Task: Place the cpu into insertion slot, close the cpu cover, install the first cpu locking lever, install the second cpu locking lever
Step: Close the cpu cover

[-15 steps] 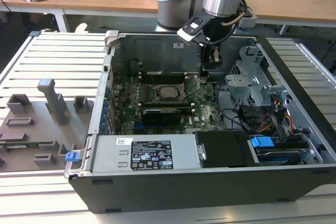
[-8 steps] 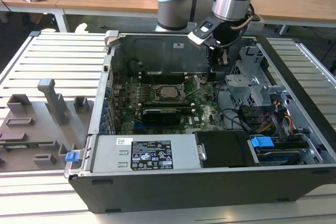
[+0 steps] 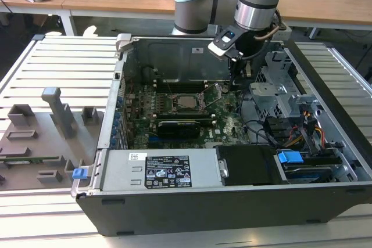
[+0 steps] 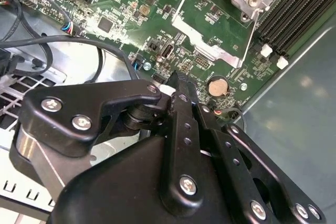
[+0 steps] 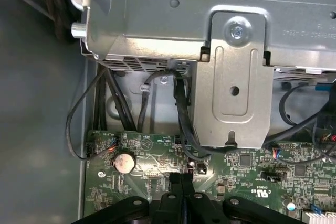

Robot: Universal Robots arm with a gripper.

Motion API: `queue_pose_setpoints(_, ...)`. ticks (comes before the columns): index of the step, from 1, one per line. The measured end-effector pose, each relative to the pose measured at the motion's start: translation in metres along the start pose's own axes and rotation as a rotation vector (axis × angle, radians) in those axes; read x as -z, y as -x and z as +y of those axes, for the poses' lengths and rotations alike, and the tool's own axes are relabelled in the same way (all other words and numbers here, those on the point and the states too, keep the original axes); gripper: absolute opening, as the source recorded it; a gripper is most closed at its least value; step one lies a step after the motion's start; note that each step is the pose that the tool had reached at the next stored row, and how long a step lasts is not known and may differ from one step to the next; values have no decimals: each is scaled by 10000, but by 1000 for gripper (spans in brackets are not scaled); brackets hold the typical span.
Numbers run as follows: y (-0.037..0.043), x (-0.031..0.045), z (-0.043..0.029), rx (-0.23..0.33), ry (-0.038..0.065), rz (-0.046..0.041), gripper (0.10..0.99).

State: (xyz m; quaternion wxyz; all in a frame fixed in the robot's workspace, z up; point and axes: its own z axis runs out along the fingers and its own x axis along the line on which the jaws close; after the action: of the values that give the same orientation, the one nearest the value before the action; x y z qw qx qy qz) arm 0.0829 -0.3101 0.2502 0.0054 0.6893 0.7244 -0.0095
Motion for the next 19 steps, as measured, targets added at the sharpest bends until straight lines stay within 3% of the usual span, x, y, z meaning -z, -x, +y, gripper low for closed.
queue_pose_setpoints(2, -1, -27, -1, 0, 0, 0, 106)
queue_pose_setpoints(7, -5, -30, -82, -1, 0, 0, 106)
queue_pose_setpoints(14, -6, -30, -101, -3, 0, 0, 106)
queue_pose_setpoints(19, -9, -30, -165, 0, 0, -1, 106)
